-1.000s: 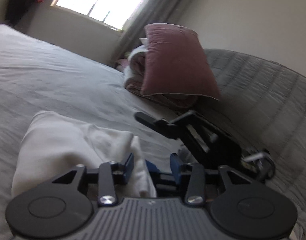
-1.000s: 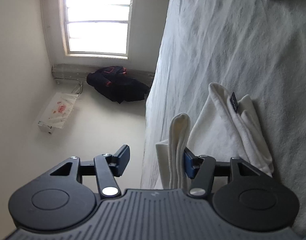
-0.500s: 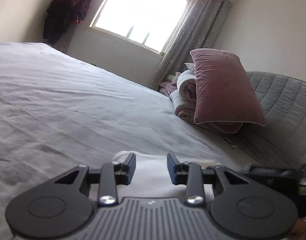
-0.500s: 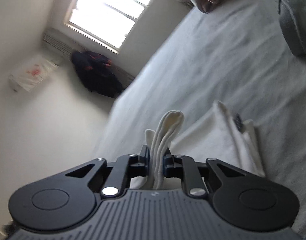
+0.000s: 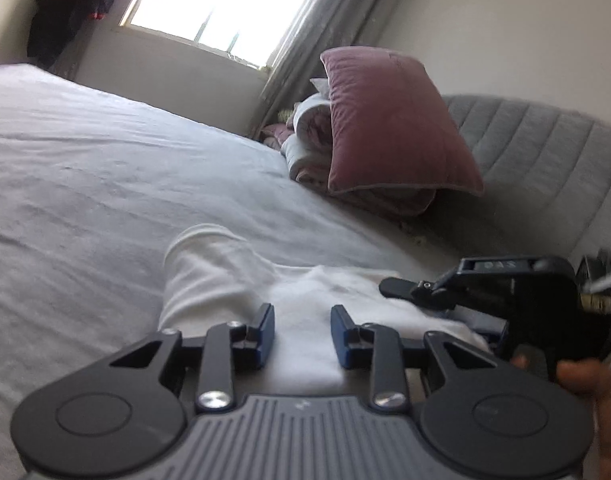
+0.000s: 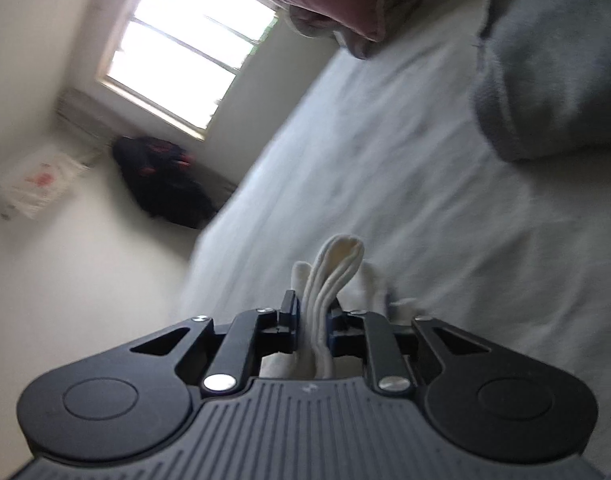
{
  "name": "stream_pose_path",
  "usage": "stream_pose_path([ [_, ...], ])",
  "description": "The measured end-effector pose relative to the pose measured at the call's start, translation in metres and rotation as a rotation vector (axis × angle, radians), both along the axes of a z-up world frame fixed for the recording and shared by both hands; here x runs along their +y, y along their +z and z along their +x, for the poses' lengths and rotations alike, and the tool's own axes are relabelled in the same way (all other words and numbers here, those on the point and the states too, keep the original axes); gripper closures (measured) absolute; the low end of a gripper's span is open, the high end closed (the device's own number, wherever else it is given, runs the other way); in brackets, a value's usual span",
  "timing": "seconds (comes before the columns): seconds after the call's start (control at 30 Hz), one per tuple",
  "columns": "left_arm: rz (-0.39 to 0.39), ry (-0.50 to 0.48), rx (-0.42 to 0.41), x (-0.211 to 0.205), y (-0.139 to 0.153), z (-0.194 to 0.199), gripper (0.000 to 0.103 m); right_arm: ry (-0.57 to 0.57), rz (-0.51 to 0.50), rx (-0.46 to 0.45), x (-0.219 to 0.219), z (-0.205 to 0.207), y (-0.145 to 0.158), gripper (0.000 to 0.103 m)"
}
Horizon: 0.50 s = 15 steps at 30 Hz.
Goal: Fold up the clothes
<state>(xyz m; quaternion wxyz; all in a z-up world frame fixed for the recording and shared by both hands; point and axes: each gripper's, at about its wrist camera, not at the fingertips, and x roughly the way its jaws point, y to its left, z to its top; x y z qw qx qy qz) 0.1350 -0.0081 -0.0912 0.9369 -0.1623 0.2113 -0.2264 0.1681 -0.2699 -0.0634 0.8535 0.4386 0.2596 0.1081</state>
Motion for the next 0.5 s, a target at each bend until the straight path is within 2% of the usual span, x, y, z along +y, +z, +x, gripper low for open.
stream_pose_path([
  [0.07, 0.011, 0.0, -0.001, -0.001, 0.001, 0.0, 0.072, -0.013, -0.056, 0.011, 0.004, 0.0, 0.003, 0.082],
  [0.1, 0.008, -0.001, 0.0, -0.001, 0.001, -0.001, 0.072, -0.011, -0.072, 0.005, 0.006, -0.002, 0.004, 0.077],
  [0.13, 0.006, -0.002, 0.001, 0.0, 0.001, -0.002, 0.071, -0.019, -0.098, -0.004, 0.008, -0.004, 0.007, 0.071],
  [0.2, 0.006, -0.004, 0.001, 0.0, 0.0, -0.002, 0.07, -0.039, -0.152, -0.022, 0.01, -0.011, 0.011, 0.046],
  [0.27, 0.011, -0.005, -0.003, 0.0, 0.0, -0.002, 0.069, -0.059, -0.208, -0.045, 0.01, -0.016, 0.015, 0.037],
  [0.37, 0.012, -0.011, 0.005, 0.002, 0.006, -0.002, 0.065, -0.022, -0.175, -0.022, 0.005, -0.016, 0.008, 0.031],
  [0.43, 0.008, -0.006, 0.017, 0.01, 0.016, -0.003, 0.049, 0.01, -0.145, 0.007, 0.002, -0.012, 0.001, 0.03],
  [0.5, -0.02, 0.027, 0.019, 0.024, 0.026, -0.003, 0.039, 0.053, -0.132, 0.037, 0.003, -0.008, -0.002, 0.03],
])
